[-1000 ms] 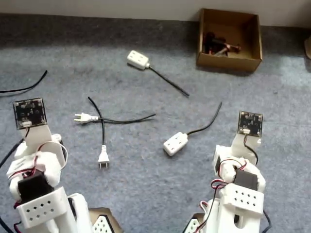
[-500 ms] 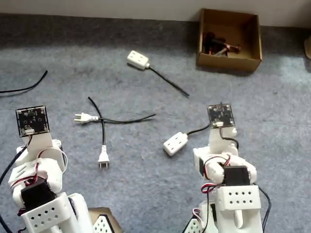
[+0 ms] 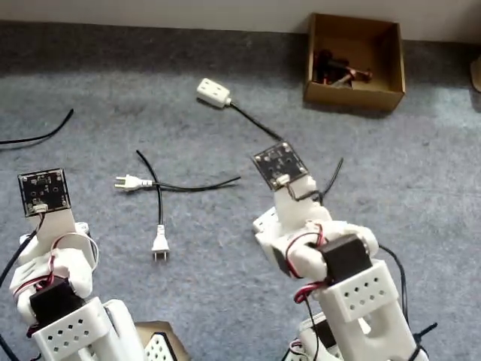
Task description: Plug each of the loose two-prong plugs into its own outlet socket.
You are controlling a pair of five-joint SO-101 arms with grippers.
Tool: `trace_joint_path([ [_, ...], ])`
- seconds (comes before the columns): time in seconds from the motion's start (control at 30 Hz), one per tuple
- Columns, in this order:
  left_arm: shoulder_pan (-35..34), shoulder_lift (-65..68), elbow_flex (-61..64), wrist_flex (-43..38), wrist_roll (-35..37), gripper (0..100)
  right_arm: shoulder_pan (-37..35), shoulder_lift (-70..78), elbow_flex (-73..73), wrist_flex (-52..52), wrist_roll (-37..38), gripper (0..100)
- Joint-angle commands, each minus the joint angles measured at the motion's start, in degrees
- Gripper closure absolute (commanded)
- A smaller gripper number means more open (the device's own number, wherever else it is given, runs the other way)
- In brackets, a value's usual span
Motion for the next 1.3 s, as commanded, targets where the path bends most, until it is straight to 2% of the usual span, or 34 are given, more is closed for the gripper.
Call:
trace_joint_path([
  [0.0, -1.3, -0.7, -0.5, 0.7, -0.4, 99, -2.9, 8.7, -6.8, 0.1, 0.7, 84.4],
  [0.13, -4.4, -0.7, -0.2, 0.7, -0.4, 99, -8.0, 16.6, -9.3, -2.6, 0.7, 84.4],
  [0.33, -5.0, -1.2, 3.8, -1.8, -0.4, 99, -11.8, 26.9, -11.8, -10.7, 0.2, 84.4],
  [0.47, -5.0, -1.3, 4.3, -2.4, -0.4, 99, -12.4, 32.9, -14.4, -14.8, -4.0, 84.4],
  [0.73, -5.0, -1.3, 4.2, -2.2, -0.2, 99, -20.8, 43.8, -21.9, -17.7, -9.8, 84.3],
  [0.83, -5.1, -1.3, 4.0, -2.2, -0.2, 99, -21.4, 47.3, -25.0, -17.7, -9.8, 84.3],
  [1.07, -10.3, -1.3, 3.9, -2.4, -0.2, 99, -23.2, 53.0, -29.8, -21.7, -11.1, 84.2],
  [1.27, -10.6, -1.4, 4.0, -2.5, -0.2, 99, -24.5, 54.0, -29.7, -27.3, -11.4, 84.1],
])
